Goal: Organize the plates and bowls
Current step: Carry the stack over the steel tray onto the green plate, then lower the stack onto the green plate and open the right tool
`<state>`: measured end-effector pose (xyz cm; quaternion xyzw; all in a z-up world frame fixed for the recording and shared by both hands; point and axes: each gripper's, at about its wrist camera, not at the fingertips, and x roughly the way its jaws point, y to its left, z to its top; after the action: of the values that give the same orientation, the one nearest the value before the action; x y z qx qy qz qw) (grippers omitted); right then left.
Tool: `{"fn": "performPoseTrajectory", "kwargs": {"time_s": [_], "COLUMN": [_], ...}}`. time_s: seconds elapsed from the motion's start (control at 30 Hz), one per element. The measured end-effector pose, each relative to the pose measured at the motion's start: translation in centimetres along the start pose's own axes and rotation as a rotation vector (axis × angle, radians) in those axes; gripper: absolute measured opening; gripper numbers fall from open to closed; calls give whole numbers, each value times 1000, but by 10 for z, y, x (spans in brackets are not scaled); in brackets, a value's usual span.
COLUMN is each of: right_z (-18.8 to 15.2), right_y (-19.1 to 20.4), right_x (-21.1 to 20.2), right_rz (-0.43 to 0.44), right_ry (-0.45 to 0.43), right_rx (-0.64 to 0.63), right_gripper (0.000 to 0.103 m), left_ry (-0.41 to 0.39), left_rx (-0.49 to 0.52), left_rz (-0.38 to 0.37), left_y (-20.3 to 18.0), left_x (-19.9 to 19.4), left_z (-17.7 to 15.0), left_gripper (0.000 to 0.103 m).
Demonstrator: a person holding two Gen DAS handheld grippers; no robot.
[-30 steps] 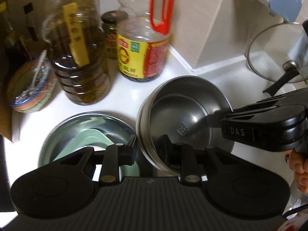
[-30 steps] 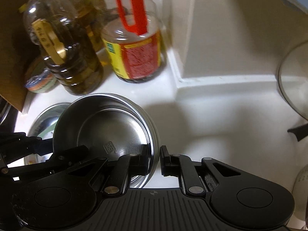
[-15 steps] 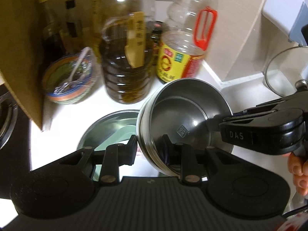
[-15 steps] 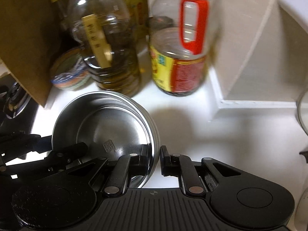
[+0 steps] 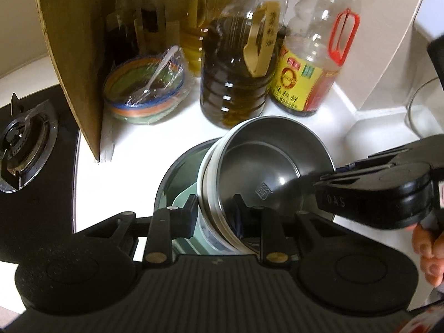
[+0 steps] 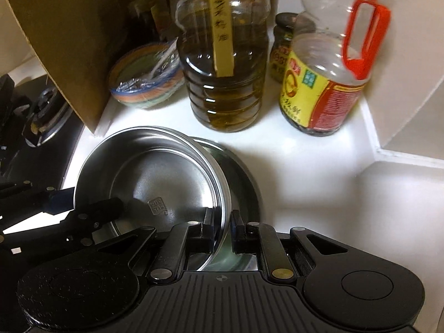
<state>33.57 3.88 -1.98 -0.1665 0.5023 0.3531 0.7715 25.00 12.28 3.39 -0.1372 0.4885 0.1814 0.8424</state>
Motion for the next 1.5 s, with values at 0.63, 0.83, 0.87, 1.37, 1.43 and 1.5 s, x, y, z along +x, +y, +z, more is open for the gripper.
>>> {"fn": "performPoseTrajectory", "kwargs": {"time_s": [0.63, 0.83, 0.87, 1.37, 1.43, 1.5], "right_z": [8, 7, 7, 0, -1, -2], "right_y": [2, 0, -1, 1, 2, 3], "right_x": [31, 28, 27, 23, 22, 21], "right_rz": [17, 19, 23, 17, 13, 9], "right_ry": [100, 87, 86, 86, 87, 88], "right_rx": [18, 31, 33, 66, 70, 74], "right_gripper": [11, 12, 12, 15, 15, 15], "left_ry": [80, 76, 76, 65, 64, 63], "left_rx": [-39, -40, -40, -15, -12, -8], "left_rz": [-48, -75, -78, -84, -85, -86], "left_y": [21, 23, 23, 23, 23, 23], "left_x": [27, 29, 29, 32, 32, 32], "left_z": [-7, -9, -9, -6, -6, -5], "left_gripper": [24, 24, 24, 23, 23, 23]}}
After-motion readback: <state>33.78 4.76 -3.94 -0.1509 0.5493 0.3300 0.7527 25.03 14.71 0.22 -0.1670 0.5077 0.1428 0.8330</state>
